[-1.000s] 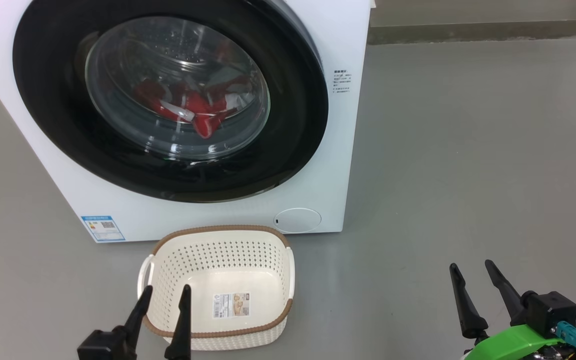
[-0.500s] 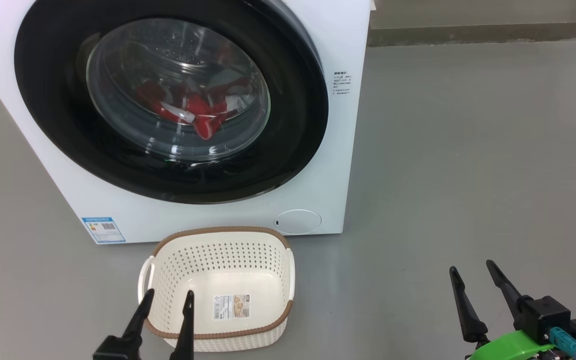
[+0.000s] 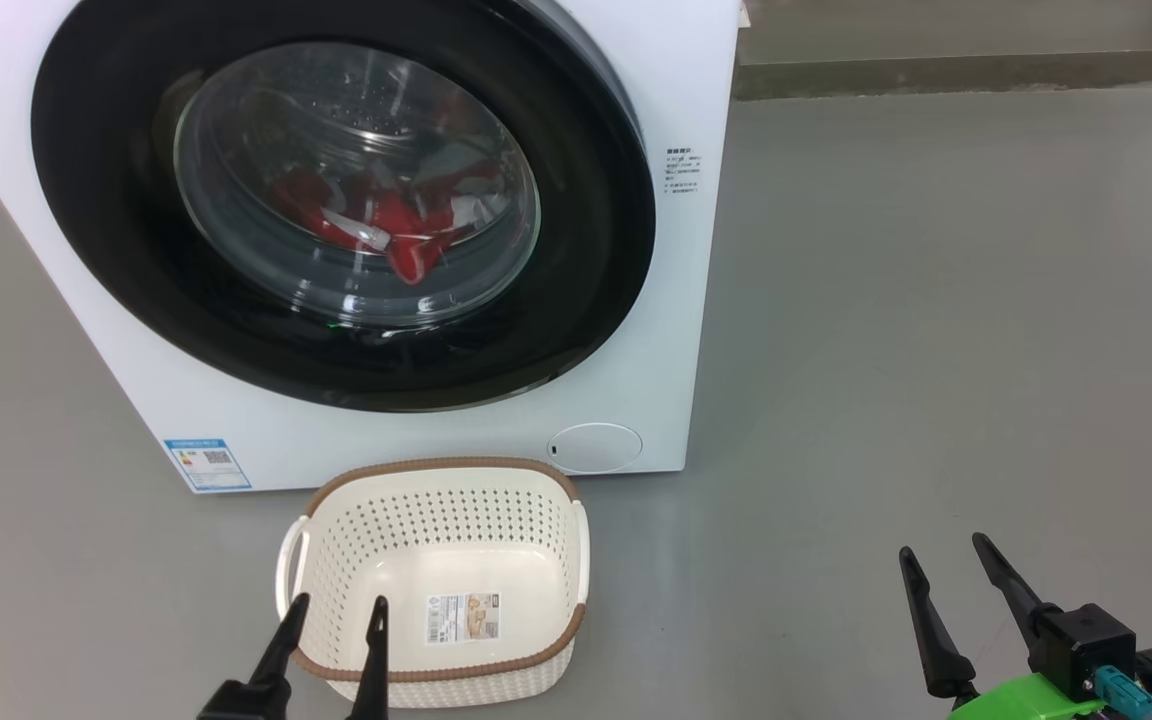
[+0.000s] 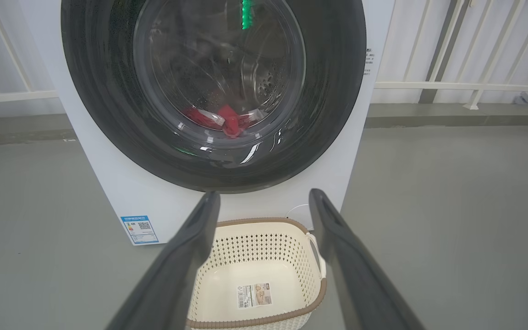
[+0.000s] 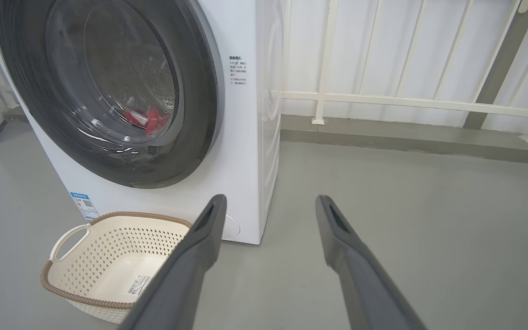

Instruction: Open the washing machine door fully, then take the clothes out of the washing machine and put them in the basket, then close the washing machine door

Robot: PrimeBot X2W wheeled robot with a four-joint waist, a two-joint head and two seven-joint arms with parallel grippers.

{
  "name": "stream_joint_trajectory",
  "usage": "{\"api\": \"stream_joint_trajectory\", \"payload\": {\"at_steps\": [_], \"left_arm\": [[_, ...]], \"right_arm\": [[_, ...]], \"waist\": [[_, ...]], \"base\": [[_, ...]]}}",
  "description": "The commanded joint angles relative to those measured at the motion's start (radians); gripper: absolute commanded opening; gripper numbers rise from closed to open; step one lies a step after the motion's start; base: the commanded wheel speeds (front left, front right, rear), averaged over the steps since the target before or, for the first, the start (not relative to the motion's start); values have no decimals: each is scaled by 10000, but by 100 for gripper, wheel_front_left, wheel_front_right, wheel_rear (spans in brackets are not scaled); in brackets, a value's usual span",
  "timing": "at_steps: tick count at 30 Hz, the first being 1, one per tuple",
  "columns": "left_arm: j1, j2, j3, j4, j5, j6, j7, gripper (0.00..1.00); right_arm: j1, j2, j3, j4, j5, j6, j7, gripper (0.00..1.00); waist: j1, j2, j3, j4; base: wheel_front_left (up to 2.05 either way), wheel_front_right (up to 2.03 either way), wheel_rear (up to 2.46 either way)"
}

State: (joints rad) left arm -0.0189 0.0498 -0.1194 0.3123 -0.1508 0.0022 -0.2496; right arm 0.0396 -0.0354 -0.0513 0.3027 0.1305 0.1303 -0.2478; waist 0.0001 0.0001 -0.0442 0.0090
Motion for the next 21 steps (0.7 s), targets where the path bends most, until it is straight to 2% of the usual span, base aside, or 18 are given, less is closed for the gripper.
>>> {"api": "stream_joint_trajectory", "payload": {"at_steps": [1, 16, 17, 18, 21], "left_arm": [[-244, 59, 301, -164, 11, 117, -122, 100], [-257, 45, 304, 9, -42, 138, -122, 100], [-257, 44, 304, 17, -41, 139, -122, 100], [-255, 43, 305, 29, -44, 139, -122, 100], [-258, 41, 305, 46, -60, 137, -122, 100]], "right_arm": [[-190, -149, 243, -192, 125, 4, -139, 100], [-180, -149, 319, -100, 216, 4, -139, 100], [-181, -149, 303, -88, 275, 4, -139, 41], [-182, -149, 299, -65, 335, 4, -139, 0], [-195, -149, 277, -48, 403, 4, -139, 0]], "waist": [[0, -1, -4, -4], [0, -1, -71, 20], [0, -1, -71, 18], [0, -1, -74, 19], [0, -1, -68, 29]], "base": [[0, 0, 0], [0, 0, 0], [0, 0, 0], [0, 0, 0], [0, 0, 0]]}}
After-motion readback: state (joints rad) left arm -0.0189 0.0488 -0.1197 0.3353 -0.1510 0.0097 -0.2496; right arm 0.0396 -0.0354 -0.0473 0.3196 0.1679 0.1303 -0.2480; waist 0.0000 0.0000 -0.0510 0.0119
